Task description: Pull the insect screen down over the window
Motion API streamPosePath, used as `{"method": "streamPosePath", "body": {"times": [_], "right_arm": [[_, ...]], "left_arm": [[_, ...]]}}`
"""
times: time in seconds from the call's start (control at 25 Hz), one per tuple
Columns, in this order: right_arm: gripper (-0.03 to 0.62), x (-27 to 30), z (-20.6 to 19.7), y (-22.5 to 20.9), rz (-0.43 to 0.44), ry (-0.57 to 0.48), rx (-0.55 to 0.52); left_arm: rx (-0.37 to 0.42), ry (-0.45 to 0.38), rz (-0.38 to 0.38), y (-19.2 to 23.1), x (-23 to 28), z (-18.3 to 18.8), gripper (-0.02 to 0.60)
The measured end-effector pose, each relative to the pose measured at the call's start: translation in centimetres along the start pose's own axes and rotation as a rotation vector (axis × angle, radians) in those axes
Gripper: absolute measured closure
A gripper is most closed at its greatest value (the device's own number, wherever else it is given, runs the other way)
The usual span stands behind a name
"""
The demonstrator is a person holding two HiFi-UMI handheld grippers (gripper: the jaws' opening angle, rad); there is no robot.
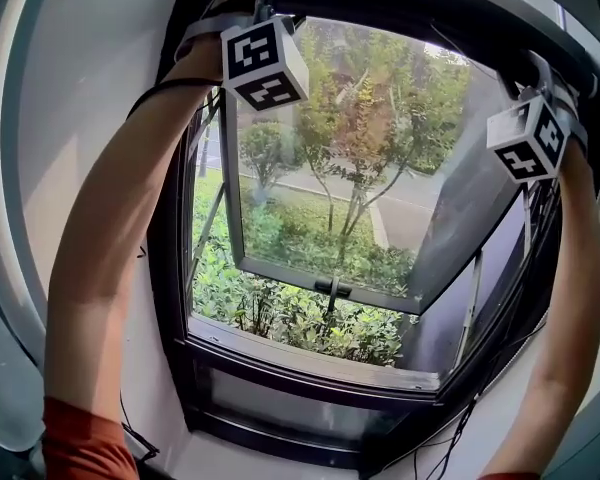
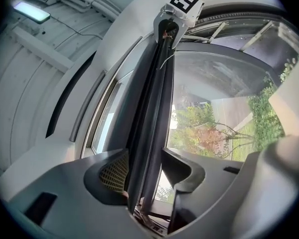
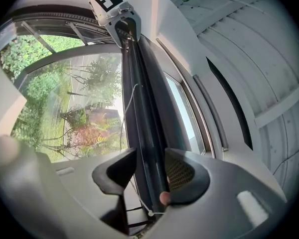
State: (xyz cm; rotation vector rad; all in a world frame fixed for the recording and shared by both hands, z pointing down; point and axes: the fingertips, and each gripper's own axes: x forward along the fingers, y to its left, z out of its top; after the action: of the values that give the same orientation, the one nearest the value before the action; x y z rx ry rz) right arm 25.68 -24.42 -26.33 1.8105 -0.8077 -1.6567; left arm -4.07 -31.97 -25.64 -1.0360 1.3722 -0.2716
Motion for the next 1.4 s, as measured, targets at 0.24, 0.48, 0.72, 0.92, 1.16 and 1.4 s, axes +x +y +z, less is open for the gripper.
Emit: {"method": "streamPosePath", "body": {"times": [0.24, 0.48, 0.72, 0.92, 1.16, 1.4], "right_arm": [[0.422, 0.9, -1.1, 0.7, 0.023, 0.057, -0.085], [0.421, 1.5, -1.6, 1.2, 0.023, 0.07, -0.142], [0.421, 2.1, -1.5, 1.1, 0.027, 0.088, -0.17], [0.421, 2.5, -1.6, 1.2, 0.015, 0.087, -0.157], [0.422, 2.2, -1.7, 1.1, 0.034, 0.091, -0.163], [0.416, 1.4, -1.7, 2.1, 0.066, 0.092, -0.159]], "left_arm": [[0.128, 0.057, -0.03, -0.8, 1.1, 0.0, 0.393], [0.16, 0.113, -0.066, -1.1, 1.9, -0.2, 0.385], [0.218, 0.123, -0.049, -1.3, 2.5, -0.2, 0.38], [0.223, 0.109, -0.03, -1.5, 2.7, -0.2, 0.373], [0.222, 0.098, -0.062, -1.7, 2.5, -0.2, 0.373], [0.221, 0.086, -0.056, -2.3, 1.8, -0.3, 0.373]]}}
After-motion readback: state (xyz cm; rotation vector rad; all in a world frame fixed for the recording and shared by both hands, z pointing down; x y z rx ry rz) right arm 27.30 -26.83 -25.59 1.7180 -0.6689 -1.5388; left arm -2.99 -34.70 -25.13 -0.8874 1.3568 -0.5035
